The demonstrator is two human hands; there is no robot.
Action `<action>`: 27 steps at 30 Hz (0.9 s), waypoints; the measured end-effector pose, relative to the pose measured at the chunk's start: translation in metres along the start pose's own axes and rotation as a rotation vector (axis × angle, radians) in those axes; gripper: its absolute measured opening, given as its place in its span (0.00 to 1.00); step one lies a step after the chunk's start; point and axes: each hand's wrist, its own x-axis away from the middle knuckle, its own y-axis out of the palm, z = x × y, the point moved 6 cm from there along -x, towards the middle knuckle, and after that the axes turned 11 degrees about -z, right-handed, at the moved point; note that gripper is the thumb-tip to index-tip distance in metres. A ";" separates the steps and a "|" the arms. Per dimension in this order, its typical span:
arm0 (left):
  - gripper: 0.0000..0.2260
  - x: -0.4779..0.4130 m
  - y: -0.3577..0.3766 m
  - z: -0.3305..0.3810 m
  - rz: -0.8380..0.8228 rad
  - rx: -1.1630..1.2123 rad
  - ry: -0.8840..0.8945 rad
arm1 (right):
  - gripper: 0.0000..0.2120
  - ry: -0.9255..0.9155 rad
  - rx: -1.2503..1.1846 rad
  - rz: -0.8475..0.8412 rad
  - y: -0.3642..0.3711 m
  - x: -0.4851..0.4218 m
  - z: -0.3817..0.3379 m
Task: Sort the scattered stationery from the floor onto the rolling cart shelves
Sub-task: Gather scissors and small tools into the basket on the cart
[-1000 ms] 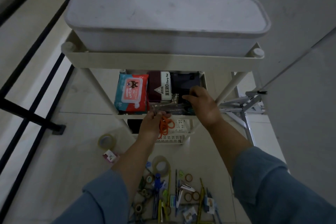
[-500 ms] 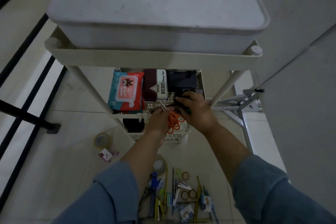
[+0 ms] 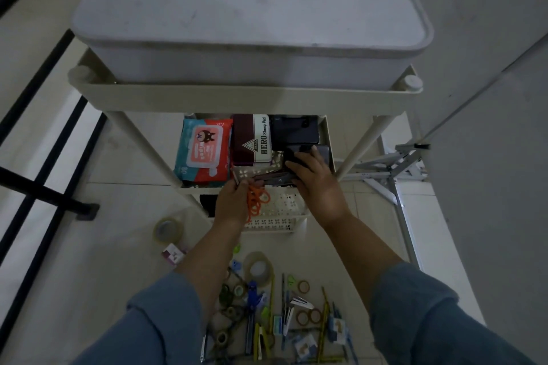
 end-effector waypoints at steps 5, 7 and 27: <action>0.12 -0.001 -0.001 -0.001 -0.006 -0.020 0.025 | 0.20 0.045 -0.105 -0.075 -0.001 0.000 0.005; 0.12 -0.004 -0.003 0.002 0.005 -0.029 0.040 | 0.20 0.040 -0.109 -0.053 -0.005 -0.001 0.003; 0.12 -0.038 -0.004 0.057 -0.196 -0.163 0.212 | 0.13 0.266 -0.247 0.200 -0.040 -0.008 -0.003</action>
